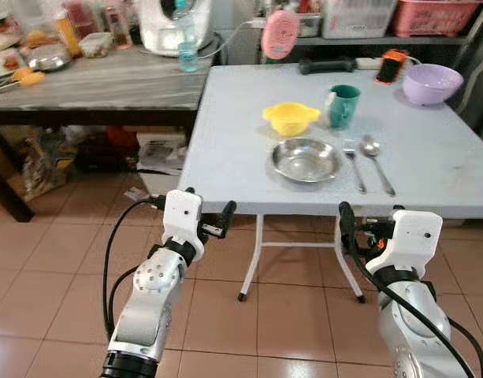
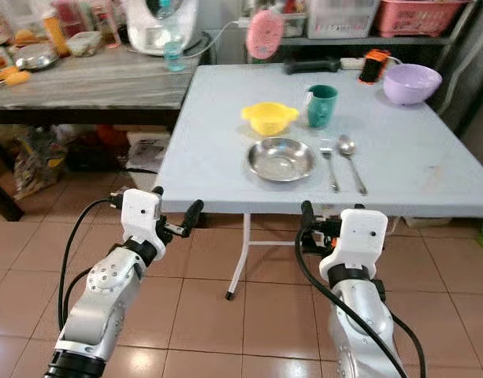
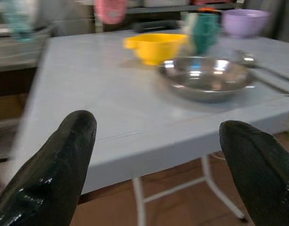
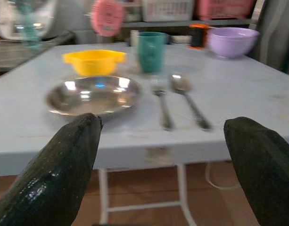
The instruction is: Setting the table
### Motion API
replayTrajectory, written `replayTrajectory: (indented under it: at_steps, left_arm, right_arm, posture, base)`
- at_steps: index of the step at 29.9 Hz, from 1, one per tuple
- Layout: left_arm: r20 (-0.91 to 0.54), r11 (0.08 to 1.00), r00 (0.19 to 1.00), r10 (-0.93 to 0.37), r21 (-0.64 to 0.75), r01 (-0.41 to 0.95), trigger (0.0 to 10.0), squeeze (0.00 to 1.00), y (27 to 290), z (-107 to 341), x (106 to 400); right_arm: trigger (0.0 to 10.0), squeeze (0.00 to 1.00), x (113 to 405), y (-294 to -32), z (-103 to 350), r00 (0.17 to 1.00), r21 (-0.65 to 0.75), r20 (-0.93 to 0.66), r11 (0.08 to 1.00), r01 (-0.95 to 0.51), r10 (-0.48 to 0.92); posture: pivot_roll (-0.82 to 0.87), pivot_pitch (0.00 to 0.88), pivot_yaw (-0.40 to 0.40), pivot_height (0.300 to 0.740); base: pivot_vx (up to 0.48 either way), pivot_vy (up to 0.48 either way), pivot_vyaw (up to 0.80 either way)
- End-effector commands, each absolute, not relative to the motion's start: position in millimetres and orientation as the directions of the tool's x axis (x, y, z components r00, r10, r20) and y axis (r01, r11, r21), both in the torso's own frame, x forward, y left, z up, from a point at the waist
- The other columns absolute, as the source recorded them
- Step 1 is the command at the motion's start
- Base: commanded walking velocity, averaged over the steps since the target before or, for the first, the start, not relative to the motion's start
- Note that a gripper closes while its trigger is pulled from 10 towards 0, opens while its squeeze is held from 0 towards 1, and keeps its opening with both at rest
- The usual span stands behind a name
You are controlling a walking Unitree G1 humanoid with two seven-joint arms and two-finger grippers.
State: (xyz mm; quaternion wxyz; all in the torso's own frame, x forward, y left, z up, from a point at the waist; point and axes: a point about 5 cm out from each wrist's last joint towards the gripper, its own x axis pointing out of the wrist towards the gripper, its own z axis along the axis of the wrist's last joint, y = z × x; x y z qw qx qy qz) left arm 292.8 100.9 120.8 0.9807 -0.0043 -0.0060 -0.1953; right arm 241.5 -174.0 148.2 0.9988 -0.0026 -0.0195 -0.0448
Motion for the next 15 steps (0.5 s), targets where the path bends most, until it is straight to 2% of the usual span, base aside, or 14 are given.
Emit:
replayTrajectory:
  at_steps: [1,9,15]
  left_arm:
    - [0.041,0.916,0.915,-0.401,-0.002,0.401,10.0,0.0,101.1,127.4,292.7]
    - [0.036,0.908,0.908,-0.418,-0.003,0.419,10.0,0.0,99.5,125.9,290.9]
    - [0.032,0.896,0.896,-0.443,-0.012,0.444,10.0,0.0,97.7,125.4,289.7]
  right_arm:
    - [10.0,0.0,241.4,-175.3,150.6,0.994,-0.002,0.047,0.995,0.102,-0.101]
    - [10.0,0.0,240.8,-176.3,150.6,0.993,-0.003,0.047,0.994,0.111,-0.11]
    - [10.0,0.0,241.5,-177.1,151.0,0.992,-0.01,0.048,0.993,0.115,-0.115]
  posture:
    - [-0.1,0.038,0.049,0.74]
    - [-0.1,0.04,0.052,0.74]
    - [-0.1,0.044,0.051,0.74]
  base:
    - [0.0,0.0,-0.41]
    - [0.0,0.0,0.0]
    - [0.344,0.0,0.0]
